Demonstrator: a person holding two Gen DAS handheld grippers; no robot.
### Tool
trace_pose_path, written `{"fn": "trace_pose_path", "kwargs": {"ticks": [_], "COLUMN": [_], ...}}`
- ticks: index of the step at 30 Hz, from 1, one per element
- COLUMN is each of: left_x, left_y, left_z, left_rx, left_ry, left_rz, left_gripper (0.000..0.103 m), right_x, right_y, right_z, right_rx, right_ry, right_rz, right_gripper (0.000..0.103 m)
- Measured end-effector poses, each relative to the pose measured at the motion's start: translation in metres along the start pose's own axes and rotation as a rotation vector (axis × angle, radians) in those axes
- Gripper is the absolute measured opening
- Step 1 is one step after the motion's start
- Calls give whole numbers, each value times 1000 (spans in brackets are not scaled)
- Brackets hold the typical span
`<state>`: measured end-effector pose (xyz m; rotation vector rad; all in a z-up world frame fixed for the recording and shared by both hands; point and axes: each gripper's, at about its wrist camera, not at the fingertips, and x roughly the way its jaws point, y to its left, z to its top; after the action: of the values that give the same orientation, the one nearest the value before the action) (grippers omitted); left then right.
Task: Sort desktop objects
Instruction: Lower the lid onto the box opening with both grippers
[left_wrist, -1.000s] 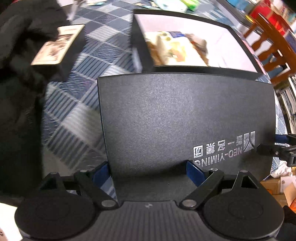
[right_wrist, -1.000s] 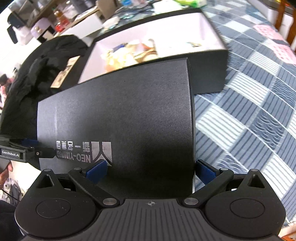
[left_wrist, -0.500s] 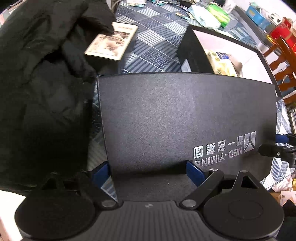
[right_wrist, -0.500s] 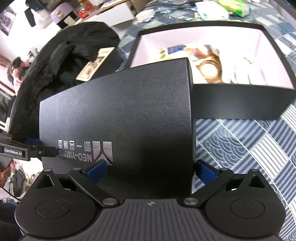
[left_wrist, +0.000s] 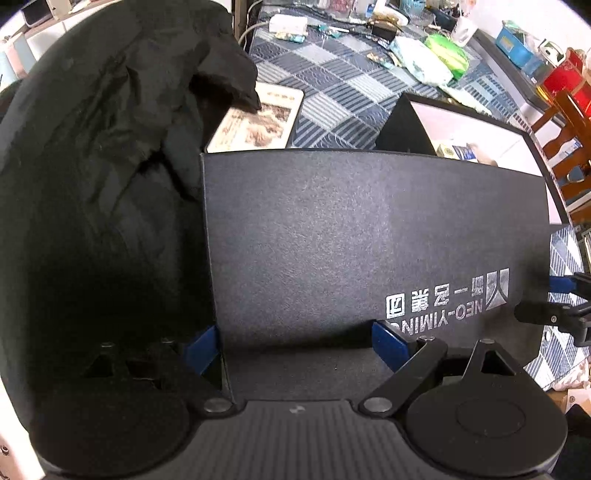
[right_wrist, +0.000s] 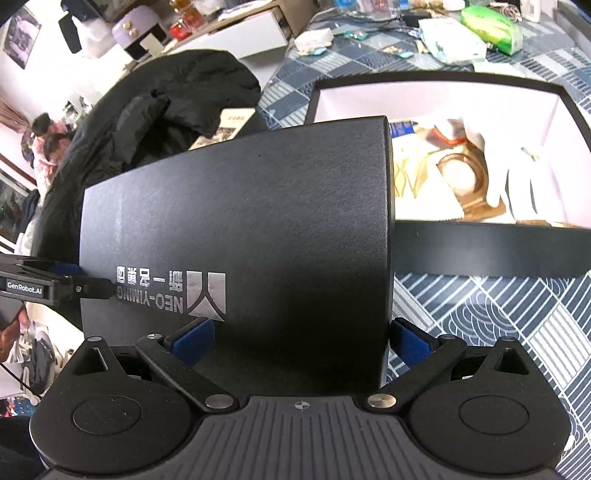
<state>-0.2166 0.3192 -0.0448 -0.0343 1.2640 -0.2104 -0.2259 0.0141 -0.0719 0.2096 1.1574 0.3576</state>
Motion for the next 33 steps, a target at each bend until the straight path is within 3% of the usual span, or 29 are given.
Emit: {"fn": "trace_pose_path", "kwargs": {"ticks": [15, 33], "left_x": [-22, -21], "left_y": [-17, -81], "left_z": [45, 66], "left_rx": [57, 105], "left_ry": [-71, -93], "left_rz": [10, 2], "left_gripper": [103, 103], "right_x": [-21, -58], "right_y": [-13, -70], "right_z": [30, 31], "right_rx": [30, 78], "right_ry": [-98, -175], "right_rz": [6, -9], "right_gripper": [102, 102]}}
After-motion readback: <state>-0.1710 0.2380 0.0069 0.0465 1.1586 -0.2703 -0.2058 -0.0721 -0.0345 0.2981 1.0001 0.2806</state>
